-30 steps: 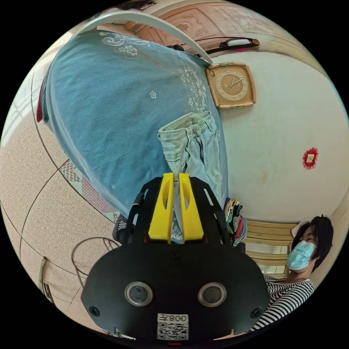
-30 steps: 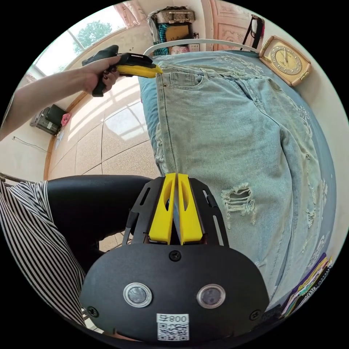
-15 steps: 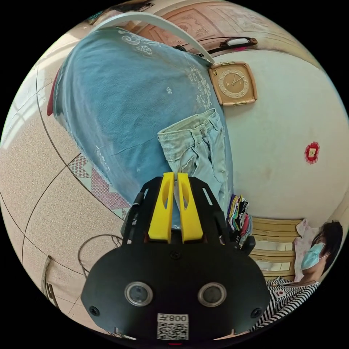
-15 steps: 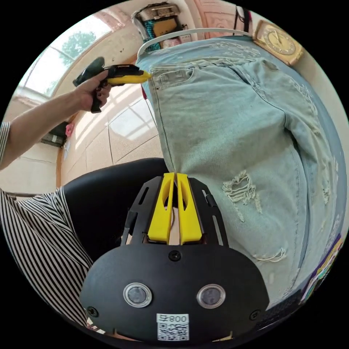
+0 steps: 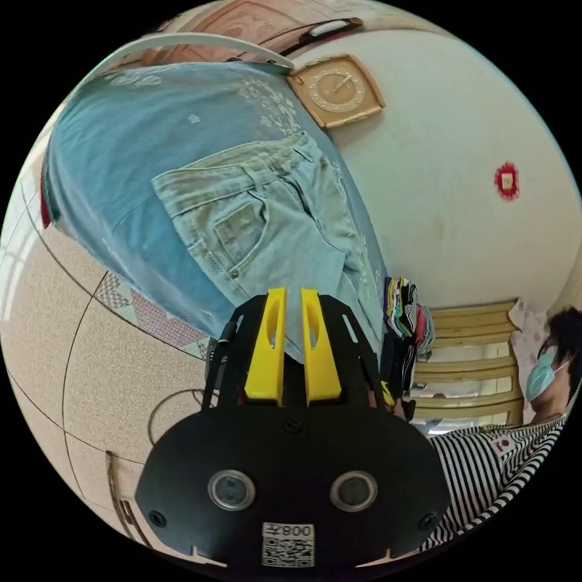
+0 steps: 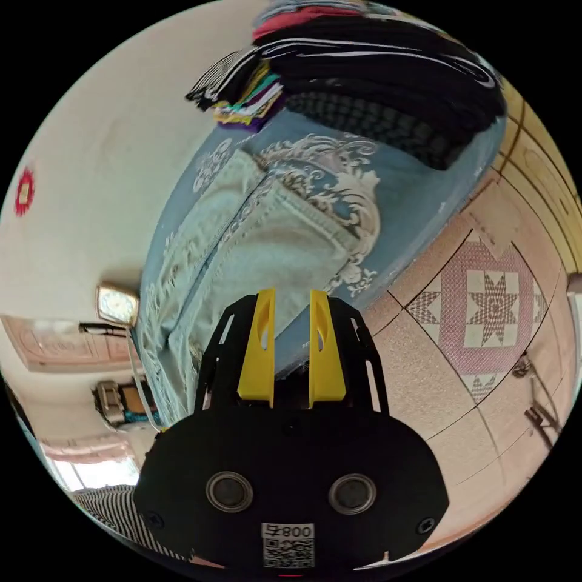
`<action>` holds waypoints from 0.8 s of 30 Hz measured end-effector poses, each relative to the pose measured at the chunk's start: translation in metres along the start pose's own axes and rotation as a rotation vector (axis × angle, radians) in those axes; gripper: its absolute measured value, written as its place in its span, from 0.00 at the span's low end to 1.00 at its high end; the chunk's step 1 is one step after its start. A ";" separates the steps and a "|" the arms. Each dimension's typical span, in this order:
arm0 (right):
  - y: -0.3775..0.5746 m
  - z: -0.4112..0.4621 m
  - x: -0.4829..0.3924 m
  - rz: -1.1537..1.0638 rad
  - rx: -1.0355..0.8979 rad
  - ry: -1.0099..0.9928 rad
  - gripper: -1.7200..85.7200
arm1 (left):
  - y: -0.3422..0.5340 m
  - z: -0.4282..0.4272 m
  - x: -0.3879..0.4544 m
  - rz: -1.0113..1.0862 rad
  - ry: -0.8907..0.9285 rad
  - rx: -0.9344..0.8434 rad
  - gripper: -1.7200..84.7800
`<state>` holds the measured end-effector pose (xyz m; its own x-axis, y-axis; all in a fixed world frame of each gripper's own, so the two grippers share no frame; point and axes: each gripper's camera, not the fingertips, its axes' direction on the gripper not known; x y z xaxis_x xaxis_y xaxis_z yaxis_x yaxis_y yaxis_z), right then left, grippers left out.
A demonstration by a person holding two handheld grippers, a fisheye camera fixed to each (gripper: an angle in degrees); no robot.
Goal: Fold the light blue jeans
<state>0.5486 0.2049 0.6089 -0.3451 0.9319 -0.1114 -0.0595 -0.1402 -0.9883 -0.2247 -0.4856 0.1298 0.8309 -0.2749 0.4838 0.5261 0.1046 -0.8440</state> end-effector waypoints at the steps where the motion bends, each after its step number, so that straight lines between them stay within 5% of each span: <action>1: -0.002 -0.005 0.009 0.041 0.013 -0.020 0.13 | -0.007 0.019 0.030 0.107 0.015 -0.060 0.08; 11: -0.026 -0.036 0.023 0.163 -0.020 -0.093 0.11 | -0.028 0.256 0.285 0.891 0.011 -0.594 0.10; 18: -0.035 -0.063 0.011 0.131 -0.059 -0.068 0.09 | 0.005 0.349 0.367 1.193 -0.308 -0.799 0.09; 24: -0.047 -0.090 -0.003 0.029 -0.085 -0.079 0.04 | 0.013 0.338 0.397 1.229 -0.268 -0.788 0.04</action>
<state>0.6365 0.2388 0.6461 -0.4185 0.8981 -0.1352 0.0297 -0.1352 -0.9904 0.1728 -0.2704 0.3890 0.7252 -0.2113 -0.6553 -0.6726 -0.4209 -0.6086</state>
